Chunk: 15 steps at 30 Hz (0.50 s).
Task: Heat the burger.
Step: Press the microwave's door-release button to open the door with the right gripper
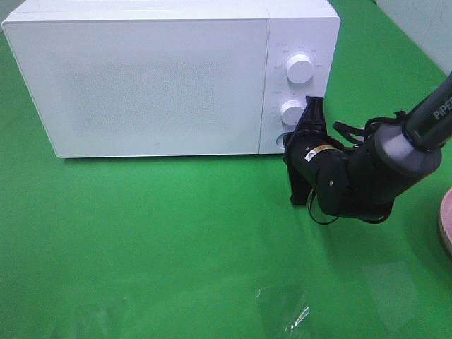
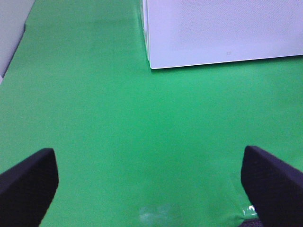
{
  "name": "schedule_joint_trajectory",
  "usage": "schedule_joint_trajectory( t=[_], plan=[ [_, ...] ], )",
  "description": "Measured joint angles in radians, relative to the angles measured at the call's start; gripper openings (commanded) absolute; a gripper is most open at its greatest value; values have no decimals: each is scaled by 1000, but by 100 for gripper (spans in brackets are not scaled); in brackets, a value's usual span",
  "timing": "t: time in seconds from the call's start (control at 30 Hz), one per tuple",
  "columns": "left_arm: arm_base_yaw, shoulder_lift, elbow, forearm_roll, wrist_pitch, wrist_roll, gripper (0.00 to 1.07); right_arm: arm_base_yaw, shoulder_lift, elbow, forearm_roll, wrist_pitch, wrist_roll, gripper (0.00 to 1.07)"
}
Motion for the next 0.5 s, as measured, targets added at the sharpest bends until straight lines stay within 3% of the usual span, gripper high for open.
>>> schedule_joint_trajectory(
  t=[0.5],
  plan=[
    [0, 0, 0, 0, 0, 0, 98, 10, 5, -10, 14, -35, -25, 0]
  ],
)
